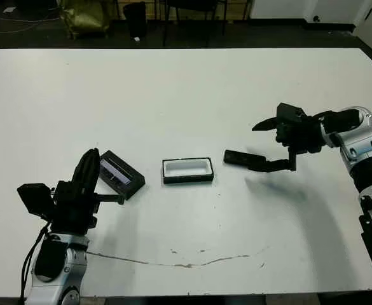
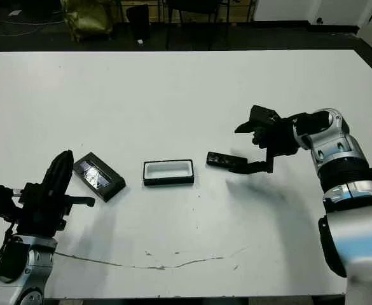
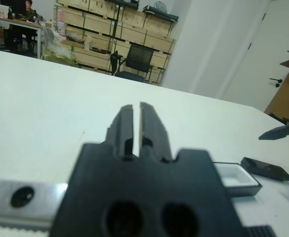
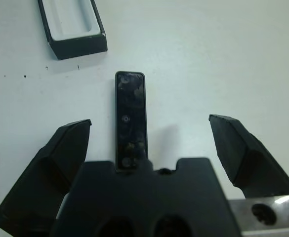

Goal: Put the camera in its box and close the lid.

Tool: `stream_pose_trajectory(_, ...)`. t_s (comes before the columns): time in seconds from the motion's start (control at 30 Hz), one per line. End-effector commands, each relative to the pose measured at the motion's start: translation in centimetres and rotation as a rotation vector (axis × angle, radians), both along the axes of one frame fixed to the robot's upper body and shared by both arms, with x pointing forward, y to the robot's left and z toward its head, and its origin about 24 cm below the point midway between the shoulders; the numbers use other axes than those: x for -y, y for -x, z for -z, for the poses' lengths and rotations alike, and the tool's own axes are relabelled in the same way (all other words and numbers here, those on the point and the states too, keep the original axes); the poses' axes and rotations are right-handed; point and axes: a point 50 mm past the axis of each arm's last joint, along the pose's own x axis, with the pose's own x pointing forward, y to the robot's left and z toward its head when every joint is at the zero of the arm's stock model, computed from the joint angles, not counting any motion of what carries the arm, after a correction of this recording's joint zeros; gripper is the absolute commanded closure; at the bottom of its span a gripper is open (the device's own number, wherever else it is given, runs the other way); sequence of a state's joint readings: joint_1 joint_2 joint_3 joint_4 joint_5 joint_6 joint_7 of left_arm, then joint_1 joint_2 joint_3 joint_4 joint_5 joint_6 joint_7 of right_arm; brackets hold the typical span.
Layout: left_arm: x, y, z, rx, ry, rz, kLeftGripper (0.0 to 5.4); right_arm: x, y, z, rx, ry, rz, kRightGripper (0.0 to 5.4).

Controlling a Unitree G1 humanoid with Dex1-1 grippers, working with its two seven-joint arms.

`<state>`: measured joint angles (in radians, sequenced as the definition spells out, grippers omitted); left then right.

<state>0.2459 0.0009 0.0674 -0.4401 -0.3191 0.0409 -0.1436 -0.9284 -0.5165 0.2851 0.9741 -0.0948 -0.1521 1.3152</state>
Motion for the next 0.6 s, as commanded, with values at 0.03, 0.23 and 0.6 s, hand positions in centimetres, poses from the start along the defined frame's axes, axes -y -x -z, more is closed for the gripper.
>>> stream_pose_trajectory(0.03,-0.3,0.1,0.6,-0.039,-0.013,0.000,5.40,0.2,0.3,1.6,-0.048,0.008,0.048,0.01)
stream_pose_trajectory(0.23,-0.4,0.1,0.5,-0.033,-0.028,0.004,5.40,0.0,0.6,2.6,-0.055,0.006,0.037,0.01)
stream_pose_trajectory(0.6,-0.4,0.3,0.6,-0.038,-0.032,-0.009,5.40,0.1,0.8,4.2,-0.127,-0.011,0.115,0.59)
